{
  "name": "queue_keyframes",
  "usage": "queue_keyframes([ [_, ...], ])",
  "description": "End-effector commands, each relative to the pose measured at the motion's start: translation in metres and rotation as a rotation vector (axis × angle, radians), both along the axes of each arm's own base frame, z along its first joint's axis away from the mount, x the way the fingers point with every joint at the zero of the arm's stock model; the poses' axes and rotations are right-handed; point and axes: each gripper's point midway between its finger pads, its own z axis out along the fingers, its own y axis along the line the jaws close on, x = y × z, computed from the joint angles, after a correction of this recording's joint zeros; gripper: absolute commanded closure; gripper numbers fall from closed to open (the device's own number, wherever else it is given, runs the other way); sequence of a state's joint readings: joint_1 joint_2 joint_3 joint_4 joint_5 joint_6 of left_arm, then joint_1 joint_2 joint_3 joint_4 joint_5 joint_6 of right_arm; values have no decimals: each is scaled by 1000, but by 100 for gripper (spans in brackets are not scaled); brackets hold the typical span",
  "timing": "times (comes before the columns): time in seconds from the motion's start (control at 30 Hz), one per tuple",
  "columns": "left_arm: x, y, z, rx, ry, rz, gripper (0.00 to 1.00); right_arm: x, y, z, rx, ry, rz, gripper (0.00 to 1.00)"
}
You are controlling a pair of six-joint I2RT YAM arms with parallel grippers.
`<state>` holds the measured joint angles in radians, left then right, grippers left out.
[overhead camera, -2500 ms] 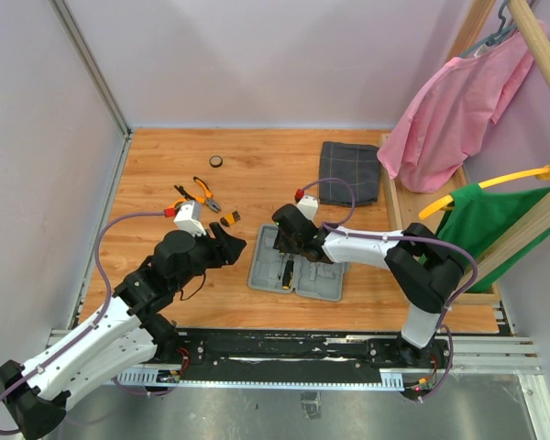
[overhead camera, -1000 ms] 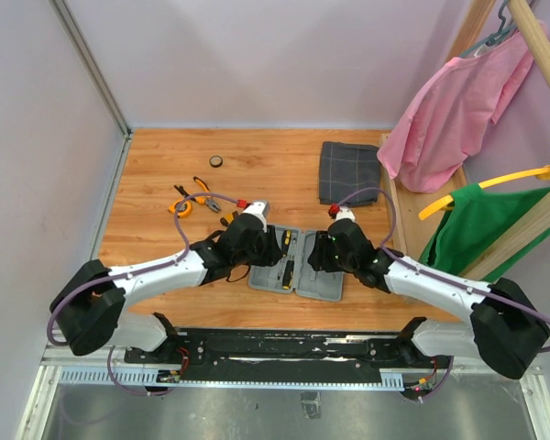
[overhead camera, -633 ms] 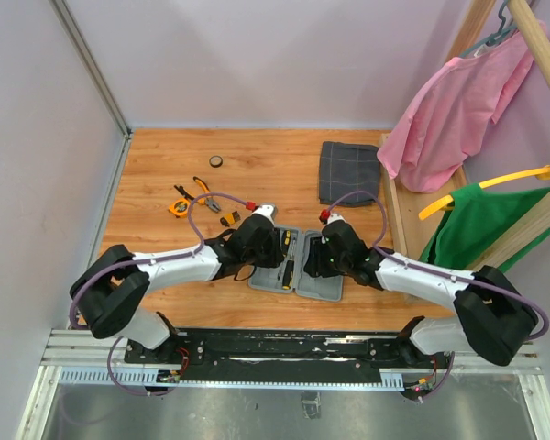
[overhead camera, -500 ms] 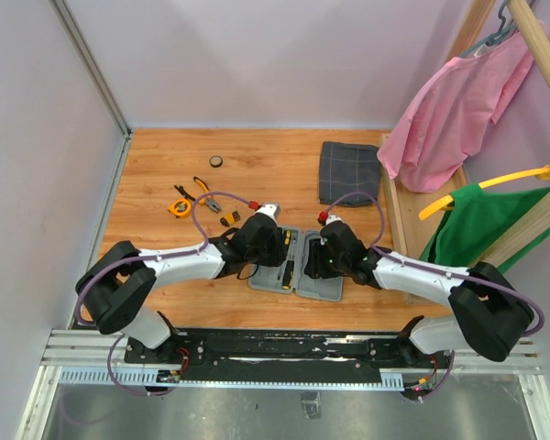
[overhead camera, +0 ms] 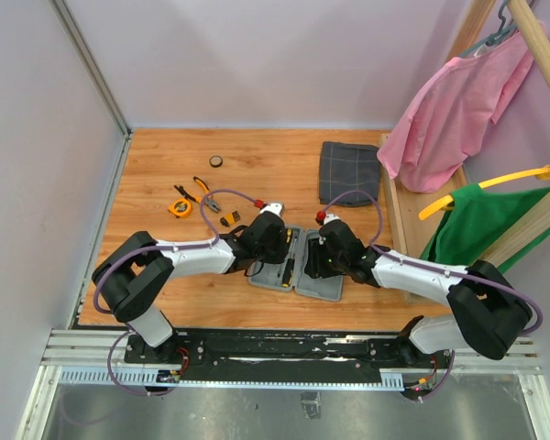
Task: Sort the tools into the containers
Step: Adjust the screwdriver in the storage box.
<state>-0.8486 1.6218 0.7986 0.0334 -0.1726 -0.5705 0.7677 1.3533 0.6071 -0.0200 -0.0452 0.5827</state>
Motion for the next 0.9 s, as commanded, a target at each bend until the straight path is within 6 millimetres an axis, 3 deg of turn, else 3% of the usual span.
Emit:
queue_keyframes([
  [0.0, 13, -7, 5, -7, -56, 14, 77, -11, -15, -14, -77, 56, 22, 60],
  [0.23, 14, -6, 6, -15, -72, 20, 69, -13, -18, -17, -92, 57, 31, 60],
  [0.47, 12, -3, 31, -52, -119, 8, 54, -5, -11, -2, -85, 28, 60, 59],
  [0.67, 3, 3, 53, -96, -142, -3, 54, 5, -1, 20, -51, -13, 61, 58],
  [0.87, -17, 23, 52, -144, -134, 28, 56, 28, 8, 47, -8, -63, -32, 56],
])
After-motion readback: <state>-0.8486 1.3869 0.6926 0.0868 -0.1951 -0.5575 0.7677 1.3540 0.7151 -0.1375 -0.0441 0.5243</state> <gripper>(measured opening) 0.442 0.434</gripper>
